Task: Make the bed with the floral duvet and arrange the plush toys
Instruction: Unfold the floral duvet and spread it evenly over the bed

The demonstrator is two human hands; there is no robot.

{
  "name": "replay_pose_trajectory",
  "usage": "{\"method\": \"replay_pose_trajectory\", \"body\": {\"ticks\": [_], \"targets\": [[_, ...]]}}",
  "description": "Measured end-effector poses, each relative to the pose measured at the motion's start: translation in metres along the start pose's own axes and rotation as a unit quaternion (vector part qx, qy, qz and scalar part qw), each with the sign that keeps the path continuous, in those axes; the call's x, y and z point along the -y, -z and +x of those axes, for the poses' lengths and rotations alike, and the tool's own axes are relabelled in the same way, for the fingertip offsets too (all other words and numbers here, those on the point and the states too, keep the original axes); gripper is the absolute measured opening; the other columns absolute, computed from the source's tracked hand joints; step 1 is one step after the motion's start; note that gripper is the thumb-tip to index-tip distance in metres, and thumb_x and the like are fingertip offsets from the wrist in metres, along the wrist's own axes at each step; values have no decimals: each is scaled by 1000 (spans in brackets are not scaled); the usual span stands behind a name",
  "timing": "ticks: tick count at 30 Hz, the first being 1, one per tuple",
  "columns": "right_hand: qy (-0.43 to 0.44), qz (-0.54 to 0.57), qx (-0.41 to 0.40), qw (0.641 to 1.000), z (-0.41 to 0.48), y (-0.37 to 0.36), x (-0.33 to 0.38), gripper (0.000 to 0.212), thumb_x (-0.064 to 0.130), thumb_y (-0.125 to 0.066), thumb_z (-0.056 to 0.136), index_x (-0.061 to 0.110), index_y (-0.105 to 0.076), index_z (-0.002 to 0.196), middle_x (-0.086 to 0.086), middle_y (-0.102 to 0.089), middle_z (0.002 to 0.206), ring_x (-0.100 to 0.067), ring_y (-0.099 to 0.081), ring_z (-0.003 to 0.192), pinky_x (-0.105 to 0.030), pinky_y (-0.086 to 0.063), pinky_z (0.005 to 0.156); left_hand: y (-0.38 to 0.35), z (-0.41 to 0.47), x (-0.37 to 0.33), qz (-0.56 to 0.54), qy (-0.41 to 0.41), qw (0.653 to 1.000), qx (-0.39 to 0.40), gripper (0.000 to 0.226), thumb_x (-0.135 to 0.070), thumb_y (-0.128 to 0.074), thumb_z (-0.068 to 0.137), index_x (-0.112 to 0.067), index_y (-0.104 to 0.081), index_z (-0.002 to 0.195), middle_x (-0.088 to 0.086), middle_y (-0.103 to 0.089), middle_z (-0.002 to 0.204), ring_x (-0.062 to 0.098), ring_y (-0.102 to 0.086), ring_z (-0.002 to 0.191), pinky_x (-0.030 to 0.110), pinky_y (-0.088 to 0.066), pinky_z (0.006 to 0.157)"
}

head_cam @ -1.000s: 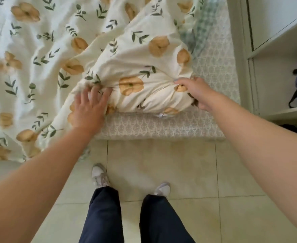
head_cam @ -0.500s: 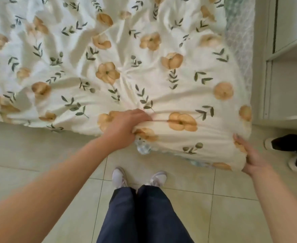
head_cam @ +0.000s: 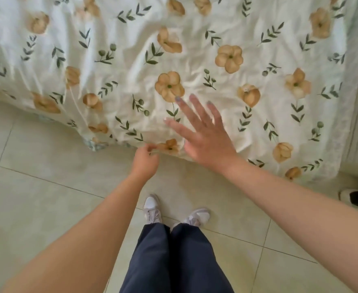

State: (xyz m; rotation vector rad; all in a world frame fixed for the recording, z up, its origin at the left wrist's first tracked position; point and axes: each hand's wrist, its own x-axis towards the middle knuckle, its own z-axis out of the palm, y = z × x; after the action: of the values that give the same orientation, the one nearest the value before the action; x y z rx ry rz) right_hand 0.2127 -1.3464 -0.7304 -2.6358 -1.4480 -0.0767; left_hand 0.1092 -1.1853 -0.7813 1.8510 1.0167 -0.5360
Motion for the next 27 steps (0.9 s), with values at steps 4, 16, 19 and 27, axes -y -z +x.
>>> {"method": "replay_pose_trajectory", "body": {"ticks": [4,16,19,27], "targets": [[196,-180,352,898,-42,-68,-32,62,10,-66,85,12,-45,143,-6,-36,154,-24,-14,147,-44,14,119,22,23,0,-56,40,993,-91,42,-9,-49,93,-13,-45,134,6,-43,140,23,-48,122,31,-41,95],[95,112,33,989,72,-41,62,48,10,-50,83,15,-50,131,-9,-36,153,-28,-29,143,-49,-25,116,74,106,77,230,-41,970,-71,76,-12,-43,97,-30,5,153,4,7,162,31,-18,146,47,-27,112],[157,14,15,987,103,-55,55,63,14,-47,87,17,-35,148,-7,-25,159,-28,-19,147,-52,-16,118,70,102,123,381,77,909,152,53,-7,-41,92,-21,-40,143,4,-41,146,27,-46,128,39,-39,100],[121,-69,604,784,24,-78,72,29,21,-46,92,13,-65,113,-11,-66,118,-30,-58,115,-34,-39,97,77,73,75,184,-159,962,-122,27,-9,-48,90,-17,-67,108,3,-65,113,28,-58,102,38,-49,77]]}}
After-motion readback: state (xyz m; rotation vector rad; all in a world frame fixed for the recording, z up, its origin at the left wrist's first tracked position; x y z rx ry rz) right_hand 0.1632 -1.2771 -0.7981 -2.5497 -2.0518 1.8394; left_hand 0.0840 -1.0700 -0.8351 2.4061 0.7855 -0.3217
